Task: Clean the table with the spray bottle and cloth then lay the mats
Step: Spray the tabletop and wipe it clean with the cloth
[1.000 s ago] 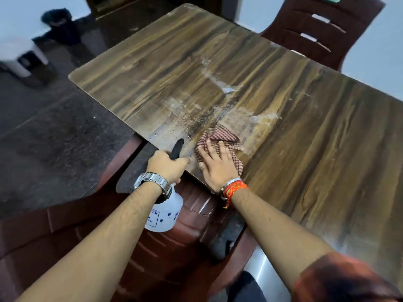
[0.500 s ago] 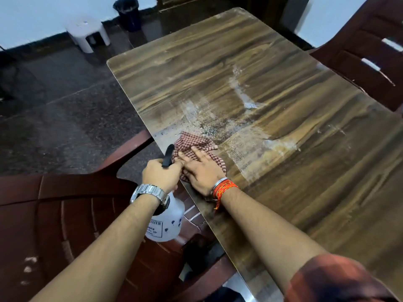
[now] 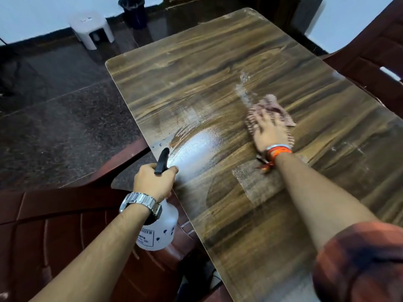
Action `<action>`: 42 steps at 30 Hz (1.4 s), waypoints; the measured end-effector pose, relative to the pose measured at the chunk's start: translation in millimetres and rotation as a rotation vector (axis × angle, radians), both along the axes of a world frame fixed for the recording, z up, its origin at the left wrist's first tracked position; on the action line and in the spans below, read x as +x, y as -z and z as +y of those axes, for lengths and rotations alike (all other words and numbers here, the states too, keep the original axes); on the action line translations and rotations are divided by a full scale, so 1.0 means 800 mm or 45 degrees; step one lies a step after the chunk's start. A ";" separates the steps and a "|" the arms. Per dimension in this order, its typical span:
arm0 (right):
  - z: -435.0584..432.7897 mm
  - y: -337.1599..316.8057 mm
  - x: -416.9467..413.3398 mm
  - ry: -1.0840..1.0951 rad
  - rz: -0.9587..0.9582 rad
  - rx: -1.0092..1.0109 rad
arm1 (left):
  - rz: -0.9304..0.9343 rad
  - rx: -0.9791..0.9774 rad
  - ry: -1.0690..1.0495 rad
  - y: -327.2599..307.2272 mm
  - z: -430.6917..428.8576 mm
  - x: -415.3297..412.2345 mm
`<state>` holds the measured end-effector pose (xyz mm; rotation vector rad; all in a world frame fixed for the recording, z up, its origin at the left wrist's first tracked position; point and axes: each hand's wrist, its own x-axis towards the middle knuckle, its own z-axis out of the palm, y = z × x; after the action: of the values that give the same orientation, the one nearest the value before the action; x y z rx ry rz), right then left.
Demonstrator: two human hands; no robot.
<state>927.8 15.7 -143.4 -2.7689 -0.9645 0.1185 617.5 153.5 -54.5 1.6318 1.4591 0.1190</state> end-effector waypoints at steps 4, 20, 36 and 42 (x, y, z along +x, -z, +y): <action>-0.031 -0.004 0.020 0.394 0.124 -0.053 | -0.028 -0.018 -0.006 0.001 0.006 -0.003; -0.152 -0.009 -0.085 -0.148 0.026 -0.043 | 0.021 -0.015 0.073 -0.013 -0.070 -0.009; -0.103 -0.013 -0.357 -0.821 0.198 -0.062 | 0.045 0.051 0.077 -0.028 -0.096 -0.059; -0.083 -0.009 -0.335 -0.698 0.211 -0.044 | -0.023 0.007 0.100 -0.023 -0.079 -0.058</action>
<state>659.4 -50.6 -135.9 -2.3966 -1.6510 0.4401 571.2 90.3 -36.5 1.6859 1.3804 0.0929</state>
